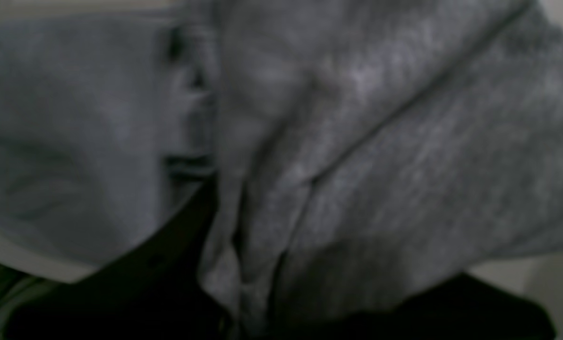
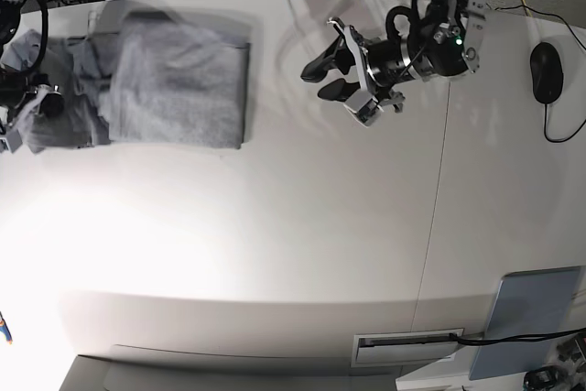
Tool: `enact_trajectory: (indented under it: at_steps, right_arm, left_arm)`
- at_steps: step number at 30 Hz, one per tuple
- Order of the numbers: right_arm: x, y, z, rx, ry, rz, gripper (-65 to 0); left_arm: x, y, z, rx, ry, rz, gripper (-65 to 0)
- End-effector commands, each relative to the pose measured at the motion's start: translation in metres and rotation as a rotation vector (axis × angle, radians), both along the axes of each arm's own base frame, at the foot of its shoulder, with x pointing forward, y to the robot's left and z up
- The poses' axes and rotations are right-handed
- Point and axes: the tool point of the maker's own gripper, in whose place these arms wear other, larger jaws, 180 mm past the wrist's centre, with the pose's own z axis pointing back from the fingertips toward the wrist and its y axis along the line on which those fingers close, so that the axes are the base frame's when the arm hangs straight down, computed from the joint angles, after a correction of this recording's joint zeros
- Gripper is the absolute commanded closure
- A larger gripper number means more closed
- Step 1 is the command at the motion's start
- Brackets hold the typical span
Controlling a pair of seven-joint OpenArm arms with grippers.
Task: Fold the T-shirt properly
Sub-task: 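Grasp the strip end with the right gripper and fold it over toward the left gripper, then grasp the folded bundle with the right gripper and lift it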
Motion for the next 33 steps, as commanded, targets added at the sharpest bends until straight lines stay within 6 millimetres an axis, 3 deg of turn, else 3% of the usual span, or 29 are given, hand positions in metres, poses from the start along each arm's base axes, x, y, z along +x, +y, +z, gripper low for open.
enact_trajectory:
  at_steps: [1, 6, 10, 13, 20, 26, 33]
  right_arm:
    - [0.006, 0.003, 0.014, -0.023, -0.045, 0.021, 0.0]
    - [-0.008, 0.039, 0.014, -0.102, -0.078, -0.005, 0.0]
    - [-0.01, 0.069, 0.021, -0.103, -0.155, -0.059, 0.0]
    - [-0.004, 0.084, 0.029, -0.111, -0.21, -0.084, 0.0]
    - [0.009, 0.124, 0.007, -0.15, -0.167, -0.052, 0.0]
    - [0.031, 0.156, 0.005, -0.203, -0.19, -0.028, 0.0]
    - [0.04, 0.195, 0.002, -0.167, -0.221, 0.008, 0.0]
  left_arm:
    - [0.004, -0.005, 0.007, -0.043, -0.017, 0.009, -26.6]
    - [-0.002, -0.013, -0.007, -0.075, 0.024, -0.006, -26.4]
    - [-0.001, -0.019, -0.004, -0.098, 0.024, 0.001, -26.4]
    - [-0.001, -0.023, -0.002, -0.112, 0.024, 0.003, -26.4]
    - [-0.008, -0.033, -0.002, -0.119, 0.031, -0.031, -26.4]
    - [-0.023, -0.049, -0.01, -0.068, 0.029, -0.107, -26.4]
    - [-0.029, -0.063, -0.008, -0.082, 0.015, -0.131, -26.4]
